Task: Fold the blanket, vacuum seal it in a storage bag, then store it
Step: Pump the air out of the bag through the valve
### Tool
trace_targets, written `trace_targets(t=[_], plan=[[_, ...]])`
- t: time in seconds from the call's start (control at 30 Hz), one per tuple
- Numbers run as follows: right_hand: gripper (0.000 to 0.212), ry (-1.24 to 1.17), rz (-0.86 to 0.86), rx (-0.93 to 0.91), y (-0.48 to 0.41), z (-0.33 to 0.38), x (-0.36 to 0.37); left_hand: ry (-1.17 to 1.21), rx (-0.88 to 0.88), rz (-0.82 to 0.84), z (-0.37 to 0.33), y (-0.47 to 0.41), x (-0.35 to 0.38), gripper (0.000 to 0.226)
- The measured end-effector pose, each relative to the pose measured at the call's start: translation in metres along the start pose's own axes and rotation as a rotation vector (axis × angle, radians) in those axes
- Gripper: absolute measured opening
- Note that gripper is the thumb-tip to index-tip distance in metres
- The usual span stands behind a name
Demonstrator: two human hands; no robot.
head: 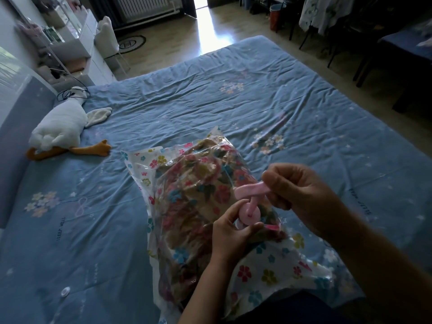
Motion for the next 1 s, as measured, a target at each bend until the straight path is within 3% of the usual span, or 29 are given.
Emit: trace_targets(t=[0.13, 0.2, 0.43, 0.63, 0.73, 0.9, 1.0], plan=[[0.041, 0.456, 0.017, 0.289, 0.012, -0.081, 0.002, 0.016, 0.016, -0.008, 0.0, 0.003, -0.001, 0.049], [0.04, 0.525, 0.009, 0.294, 0.013, -0.085, 0.004, 0.024, 0.0, -0.025, 0.002, 0.004, -0.003, 0.048], [0.044, -0.005, -0.006, -0.017, -0.005, 0.005, 0.005, 0.007, -0.007, 0.001, -0.002, 0.001, -0.003, 0.042], [0.04, 0.455, 0.041, 0.366, 0.011, -0.096, 0.009, 0.012, -0.004, -0.03, 0.007, 0.002, -0.007, 0.051], [0.05, 0.436, -0.004, 0.257, 0.005, -0.078, 0.008, 0.01, 0.026, -0.03, 0.004, 0.0, -0.007, 0.046], [0.034, 0.04, -0.054, 0.017, -0.006, -0.008, 0.002, -0.003, 0.017, -0.007, 0.001, -0.002, -0.006, 0.044], [0.038, 0.18, -0.055, 0.127, -0.001, -0.043, 0.005, -0.007, 0.036, -0.016, 0.002, -0.001, -0.004, 0.041]])
Point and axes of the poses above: each hand's wrist, its own y-axis away from the middle knuckle, its own x-axis out of the palm, z = x × y, the point moved 8 cm from there along -y, towards the middle knuckle, and after that the axes turned 15 degrees about y, right-handed, at the moved point
